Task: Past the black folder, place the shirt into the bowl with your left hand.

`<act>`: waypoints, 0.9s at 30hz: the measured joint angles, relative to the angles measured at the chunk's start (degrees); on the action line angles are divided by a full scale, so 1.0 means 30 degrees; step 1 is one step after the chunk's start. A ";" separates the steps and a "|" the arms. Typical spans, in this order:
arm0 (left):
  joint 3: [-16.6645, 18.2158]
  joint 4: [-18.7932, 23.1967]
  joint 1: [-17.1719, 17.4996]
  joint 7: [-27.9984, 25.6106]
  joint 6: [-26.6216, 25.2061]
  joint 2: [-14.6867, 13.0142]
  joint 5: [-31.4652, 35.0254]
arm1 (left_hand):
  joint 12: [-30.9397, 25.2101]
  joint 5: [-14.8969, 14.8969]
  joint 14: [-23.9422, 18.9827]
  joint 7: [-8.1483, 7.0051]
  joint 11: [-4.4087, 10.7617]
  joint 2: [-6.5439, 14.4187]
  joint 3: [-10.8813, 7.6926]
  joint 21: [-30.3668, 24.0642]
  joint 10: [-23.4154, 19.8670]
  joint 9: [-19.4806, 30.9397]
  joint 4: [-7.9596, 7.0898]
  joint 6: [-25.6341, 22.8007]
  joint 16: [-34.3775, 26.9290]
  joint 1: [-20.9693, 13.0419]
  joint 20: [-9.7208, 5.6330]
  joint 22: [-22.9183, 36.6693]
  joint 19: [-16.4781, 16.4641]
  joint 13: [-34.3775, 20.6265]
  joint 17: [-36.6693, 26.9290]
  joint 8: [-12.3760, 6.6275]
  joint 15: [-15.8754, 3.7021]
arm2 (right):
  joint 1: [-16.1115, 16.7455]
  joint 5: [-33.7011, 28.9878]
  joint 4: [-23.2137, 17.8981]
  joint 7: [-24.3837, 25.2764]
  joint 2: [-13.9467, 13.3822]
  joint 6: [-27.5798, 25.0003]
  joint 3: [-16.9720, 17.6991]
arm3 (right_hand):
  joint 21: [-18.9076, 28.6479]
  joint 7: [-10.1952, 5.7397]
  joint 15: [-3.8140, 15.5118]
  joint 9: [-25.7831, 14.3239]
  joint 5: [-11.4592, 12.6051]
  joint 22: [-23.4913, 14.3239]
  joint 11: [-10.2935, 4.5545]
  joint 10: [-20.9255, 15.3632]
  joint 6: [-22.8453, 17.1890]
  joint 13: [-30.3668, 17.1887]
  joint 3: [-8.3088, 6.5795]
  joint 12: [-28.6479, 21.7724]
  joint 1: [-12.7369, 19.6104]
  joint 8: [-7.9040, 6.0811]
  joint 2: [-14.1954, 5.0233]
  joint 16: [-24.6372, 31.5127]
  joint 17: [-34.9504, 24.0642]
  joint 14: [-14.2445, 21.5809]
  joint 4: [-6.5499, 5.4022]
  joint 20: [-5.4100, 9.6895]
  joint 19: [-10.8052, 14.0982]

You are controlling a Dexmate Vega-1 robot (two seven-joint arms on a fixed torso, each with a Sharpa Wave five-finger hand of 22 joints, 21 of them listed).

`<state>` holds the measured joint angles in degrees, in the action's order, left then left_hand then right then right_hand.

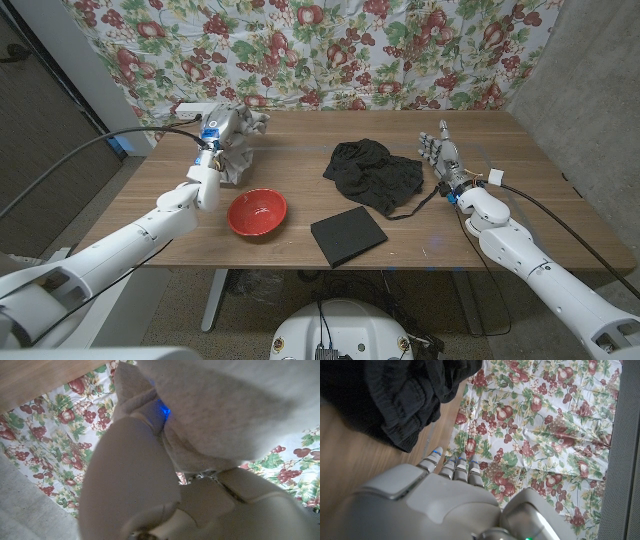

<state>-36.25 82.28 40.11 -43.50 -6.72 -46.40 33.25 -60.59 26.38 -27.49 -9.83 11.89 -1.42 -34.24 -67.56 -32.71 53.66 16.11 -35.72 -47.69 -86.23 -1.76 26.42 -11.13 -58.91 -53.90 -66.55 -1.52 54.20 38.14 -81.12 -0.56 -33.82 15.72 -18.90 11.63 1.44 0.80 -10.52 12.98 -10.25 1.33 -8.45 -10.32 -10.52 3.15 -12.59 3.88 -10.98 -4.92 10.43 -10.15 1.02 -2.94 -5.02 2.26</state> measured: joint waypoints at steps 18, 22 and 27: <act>0.0562 0.1218 0.0553 -0.0056 0.0828 -0.0295 0.0771 | -0.0015 -0.0066 -0.0103 -0.0004 -0.0010 0.0003 -0.0057 -0.0185 -0.0338 -0.0245 0.0058 -0.0202 -0.0001 0.0007 0.0000 0.0006 0.0000 -0.0127 -0.0285 -0.0007 0.0100 | 0.0471 0.0153 -0.0154 0.0093 -0.0024 0.0208 0.0229 | 0.0000 0.0000 0.0000 0.0000 0.0000 0.0000 0.0000 0.0000 0.0000 -0.0001 0.0000 0.0000 0.0000 0.0000 0.0000 0.0000 0.0000 0.0000 0.0000 0.0000 0.0000; 0.0685 0.1449 0.0688 -0.0085 0.0964 -0.0355 0.0902 | -0.0019 -0.0109 -0.0104 -0.0004 -0.0011 0.0002 -0.0133 -0.0185 -0.0340 -0.0275 0.0134 -0.0202 -0.0001 0.0010 0.0000 0.0008 0.0000 -0.0137 -0.0291 -0.0078 0.0101 | 0.0528 0.0165 -0.0179 0.0104 -0.0027 0.0266 0.0252 | 0.0000 -0.0001 0.0000 0.0000 0.0000 0.0000 0.0000 0.0000 0.0000 0.0000 0.0000 0.0000 0.0000 0.0000 0.0000 0.0000 0.0000 0.0000 0.0000 0.0000 0.0000; 0.0834 0.1732 0.0862 -0.0121 0.1199 -0.0455 0.1044 | -0.0020 -0.0142 -0.0104 -0.0075 -0.0012 -0.0003 -0.0133 -0.0186 -0.0344 -0.0273 0.0134 -0.0273 -0.0001 0.0019 0.0000 0.0008 0.0000 -0.0140 -0.0347 -0.0077 0.0102 | 0.0618 0.0172 -0.0214 0.0131 -0.0027 0.0348 0.0301 | 0.0000 0.0000 0.0000 0.0000 0.0000 0.0000 -0.0002 -0.0001 0.0000 0.0000 0.0000 0.0000 0.0000 0.0000 0.0000 0.0000 0.0000 0.0000 0.0000 0.0000 0.0000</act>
<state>-33.75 87.48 42.70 -43.86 -3.12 -47.76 36.38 -60.65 25.96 -27.81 -10.05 11.85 -1.43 -34.64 -68.11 -33.74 52.84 16.51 -36.54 -47.69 -86.17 -1.76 26.45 -11.13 -59.33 -54.94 -66.79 -1.22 56.05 38.65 -81.76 -0.16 -33.90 16.76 -18.00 11.63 1.44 0.80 -10.52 12.98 -10.25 1.33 -8.45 -10.32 -10.52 3.15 -12.59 3.88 -10.99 -4.92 10.43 -10.15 1.02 -2.94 -5.02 2.26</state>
